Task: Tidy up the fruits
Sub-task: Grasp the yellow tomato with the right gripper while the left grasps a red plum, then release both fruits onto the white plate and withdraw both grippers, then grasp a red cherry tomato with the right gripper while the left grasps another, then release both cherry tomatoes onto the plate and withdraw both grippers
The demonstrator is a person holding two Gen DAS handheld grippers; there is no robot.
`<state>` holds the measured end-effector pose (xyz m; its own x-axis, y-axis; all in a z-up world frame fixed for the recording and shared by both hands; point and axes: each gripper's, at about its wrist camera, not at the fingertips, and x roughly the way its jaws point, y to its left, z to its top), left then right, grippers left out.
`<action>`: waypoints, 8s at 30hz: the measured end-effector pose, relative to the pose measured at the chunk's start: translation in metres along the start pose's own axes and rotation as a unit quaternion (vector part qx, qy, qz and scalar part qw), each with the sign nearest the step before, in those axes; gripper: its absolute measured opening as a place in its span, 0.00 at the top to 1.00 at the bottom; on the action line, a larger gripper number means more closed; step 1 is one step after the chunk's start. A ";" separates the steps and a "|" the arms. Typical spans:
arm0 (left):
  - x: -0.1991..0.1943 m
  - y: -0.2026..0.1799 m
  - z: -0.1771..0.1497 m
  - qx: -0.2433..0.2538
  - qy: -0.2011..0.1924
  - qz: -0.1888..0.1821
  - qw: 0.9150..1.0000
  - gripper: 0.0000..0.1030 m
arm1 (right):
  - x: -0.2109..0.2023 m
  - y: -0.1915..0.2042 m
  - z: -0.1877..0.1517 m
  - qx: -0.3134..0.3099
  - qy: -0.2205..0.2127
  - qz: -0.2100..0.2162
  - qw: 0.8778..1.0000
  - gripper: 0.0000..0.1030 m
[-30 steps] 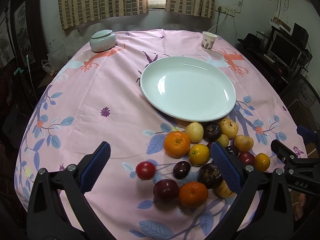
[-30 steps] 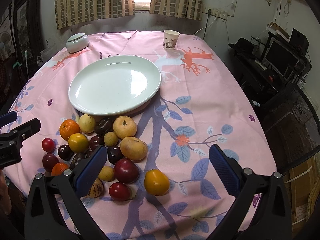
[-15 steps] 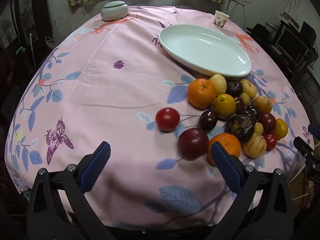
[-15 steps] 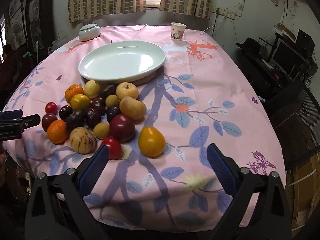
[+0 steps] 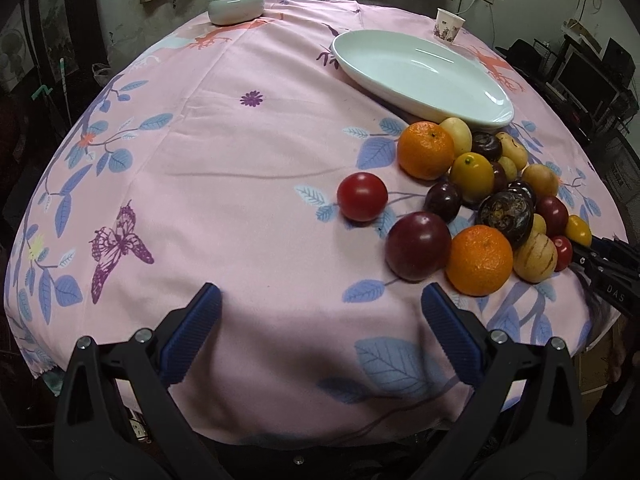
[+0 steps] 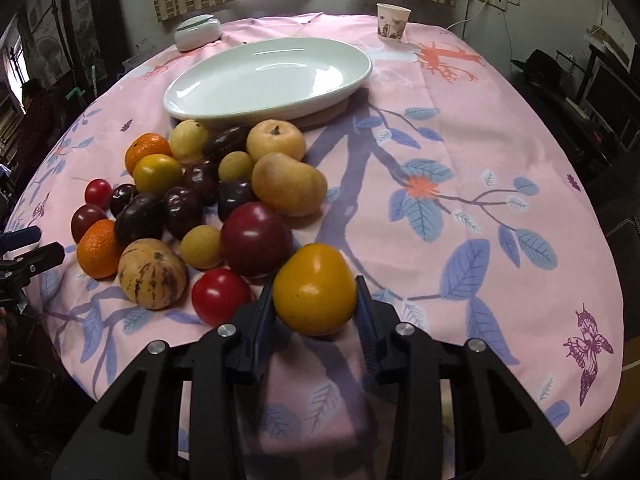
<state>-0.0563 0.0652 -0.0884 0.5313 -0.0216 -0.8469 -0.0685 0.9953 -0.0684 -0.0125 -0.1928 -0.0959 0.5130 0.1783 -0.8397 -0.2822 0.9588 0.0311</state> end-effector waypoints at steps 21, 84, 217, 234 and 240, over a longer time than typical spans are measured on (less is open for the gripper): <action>-0.006 -0.038 0.034 0.029 -0.056 -0.102 0.993 0.64 | -0.022 -0.009 0.013 0.032 -0.027 0.019 0.999 0.63; -0.030 -0.031 0.059 0.027 -0.099 -0.019 0.995 0.02 | -0.052 0.016 0.059 0.026 -0.078 0.043 0.996 0.08; 0.064 -0.040 0.234 0.008 -0.108 -0.049 0.993 0.26 | 0.049 -0.029 0.240 0.050 -0.145 -0.007 0.988 0.08; -0.040 0.014 0.121 -0.016 -0.138 -0.013 0.990 0.14 | 0.037 -0.059 0.211 0.104 -0.112 -0.023 0.988 0.03; -0.036 0.006 0.066 0.008 -0.095 -0.046 0.994 0.14 | 0.004 -0.020 0.143 0.034 -0.062 0.005 0.997 0.01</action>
<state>-0.0199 0.0785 -0.0230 0.6848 -0.0955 -0.7225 -0.0003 0.9913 -0.1313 0.1111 -0.1794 -0.0224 0.6083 0.2106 -0.7653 -0.2350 0.9687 0.0797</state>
